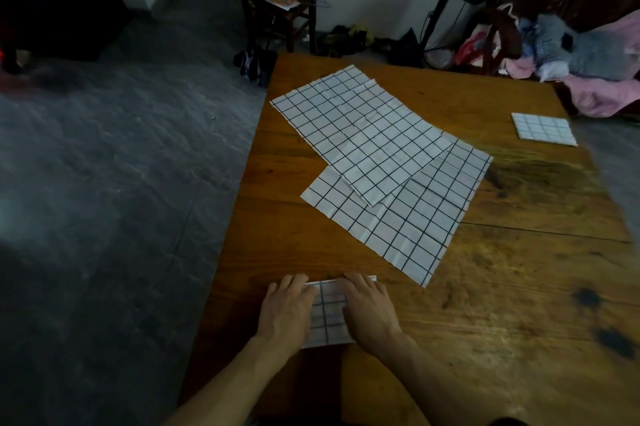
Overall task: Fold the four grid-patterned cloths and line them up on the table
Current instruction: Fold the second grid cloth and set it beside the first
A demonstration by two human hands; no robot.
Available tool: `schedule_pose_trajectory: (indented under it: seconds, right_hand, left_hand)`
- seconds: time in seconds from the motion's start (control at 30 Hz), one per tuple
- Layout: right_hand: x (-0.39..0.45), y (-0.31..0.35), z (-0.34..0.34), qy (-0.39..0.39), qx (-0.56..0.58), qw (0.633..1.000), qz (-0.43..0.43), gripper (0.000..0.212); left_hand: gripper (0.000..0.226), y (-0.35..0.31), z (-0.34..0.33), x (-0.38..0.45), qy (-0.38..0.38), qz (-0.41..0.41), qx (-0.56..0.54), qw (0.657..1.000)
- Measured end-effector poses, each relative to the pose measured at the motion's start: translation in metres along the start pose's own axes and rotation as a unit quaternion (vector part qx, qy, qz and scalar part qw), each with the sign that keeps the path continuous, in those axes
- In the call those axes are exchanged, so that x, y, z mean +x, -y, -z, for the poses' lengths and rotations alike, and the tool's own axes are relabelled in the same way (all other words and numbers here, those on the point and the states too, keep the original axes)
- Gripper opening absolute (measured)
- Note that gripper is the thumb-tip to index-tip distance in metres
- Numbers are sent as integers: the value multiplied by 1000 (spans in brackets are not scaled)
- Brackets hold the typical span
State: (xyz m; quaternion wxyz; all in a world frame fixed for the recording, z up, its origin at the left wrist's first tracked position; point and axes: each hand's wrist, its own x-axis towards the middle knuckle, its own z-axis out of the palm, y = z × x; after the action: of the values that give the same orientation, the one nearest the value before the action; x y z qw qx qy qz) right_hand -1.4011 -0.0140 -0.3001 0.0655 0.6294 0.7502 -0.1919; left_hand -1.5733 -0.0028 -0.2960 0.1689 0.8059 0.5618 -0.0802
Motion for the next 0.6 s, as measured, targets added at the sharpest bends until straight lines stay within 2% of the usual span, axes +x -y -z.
schedule_pose_trajectory:
  seconds: [0.13, 0.3, 0.6]
  right_hand:
    - [2, -9, 3, -18, -7, 1000, -20, 44]
    - [3, -28, 6, -45, -7, 997, -65, 33]
    - [18, -37, 10, -11, -17, 998, -52, 45]
  left_hand:
    - [43, 5, -1, 2, -4, 3, -3, 1000]
    - [48, 9, -3, 4, -6, 1, -21, 1000]
    - [62, 4, 7, 19, 19, 27, 8, 999]
